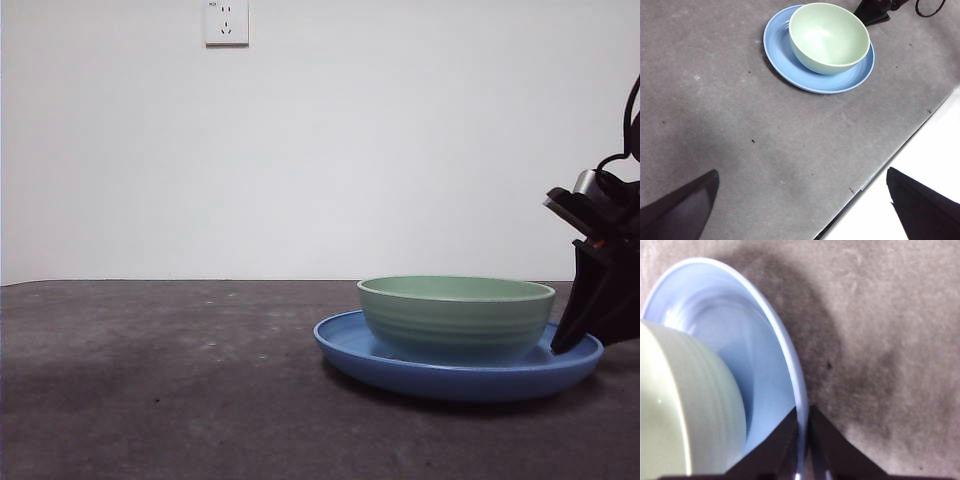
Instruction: Place the green bowl on the blue plate
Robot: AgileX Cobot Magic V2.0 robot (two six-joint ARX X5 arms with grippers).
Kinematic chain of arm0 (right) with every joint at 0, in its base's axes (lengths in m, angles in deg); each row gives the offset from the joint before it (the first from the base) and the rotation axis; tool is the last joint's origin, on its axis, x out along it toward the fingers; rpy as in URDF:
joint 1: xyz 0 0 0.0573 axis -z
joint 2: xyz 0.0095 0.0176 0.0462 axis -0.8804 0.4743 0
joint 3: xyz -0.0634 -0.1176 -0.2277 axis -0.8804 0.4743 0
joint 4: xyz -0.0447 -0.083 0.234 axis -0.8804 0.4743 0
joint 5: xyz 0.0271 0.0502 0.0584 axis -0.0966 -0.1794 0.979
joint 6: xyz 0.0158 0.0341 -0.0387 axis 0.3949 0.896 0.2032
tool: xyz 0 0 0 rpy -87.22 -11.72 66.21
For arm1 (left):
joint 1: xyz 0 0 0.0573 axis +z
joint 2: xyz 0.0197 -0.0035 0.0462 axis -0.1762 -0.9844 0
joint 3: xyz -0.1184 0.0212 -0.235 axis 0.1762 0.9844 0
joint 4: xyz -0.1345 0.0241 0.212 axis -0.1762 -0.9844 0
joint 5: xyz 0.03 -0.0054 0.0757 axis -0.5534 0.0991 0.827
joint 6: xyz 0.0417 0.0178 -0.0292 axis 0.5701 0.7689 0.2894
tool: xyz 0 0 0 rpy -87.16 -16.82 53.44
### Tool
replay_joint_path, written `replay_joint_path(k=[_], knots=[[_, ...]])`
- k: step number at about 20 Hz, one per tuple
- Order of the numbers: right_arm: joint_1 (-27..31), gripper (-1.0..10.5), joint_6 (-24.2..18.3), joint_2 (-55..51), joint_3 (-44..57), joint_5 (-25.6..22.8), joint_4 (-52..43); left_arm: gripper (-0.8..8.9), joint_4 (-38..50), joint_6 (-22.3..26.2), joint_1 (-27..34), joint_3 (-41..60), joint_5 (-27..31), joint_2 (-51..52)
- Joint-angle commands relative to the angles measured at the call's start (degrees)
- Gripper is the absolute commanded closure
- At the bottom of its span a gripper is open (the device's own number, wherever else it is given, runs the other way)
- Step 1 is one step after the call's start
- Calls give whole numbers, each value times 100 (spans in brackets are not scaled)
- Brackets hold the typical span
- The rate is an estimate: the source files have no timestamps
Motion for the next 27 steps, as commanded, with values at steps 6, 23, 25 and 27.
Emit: replay_joint_path(k=[6,23,25,27], knots=[[-721,935,120,96,-1021,-94,651,215,63,87,-52,-63,15,-24],[-2122,885,516,1121,-1143,-592,-188,215,66,87,-52,-63,15,-24],[-2118,769,511,1117,-1143,-597,-188,215,68,87,-52,-63,15,-24],[-2079,761,507,1075,-1172,-601,-164,215,66,87,-52,-63,15,-24]])
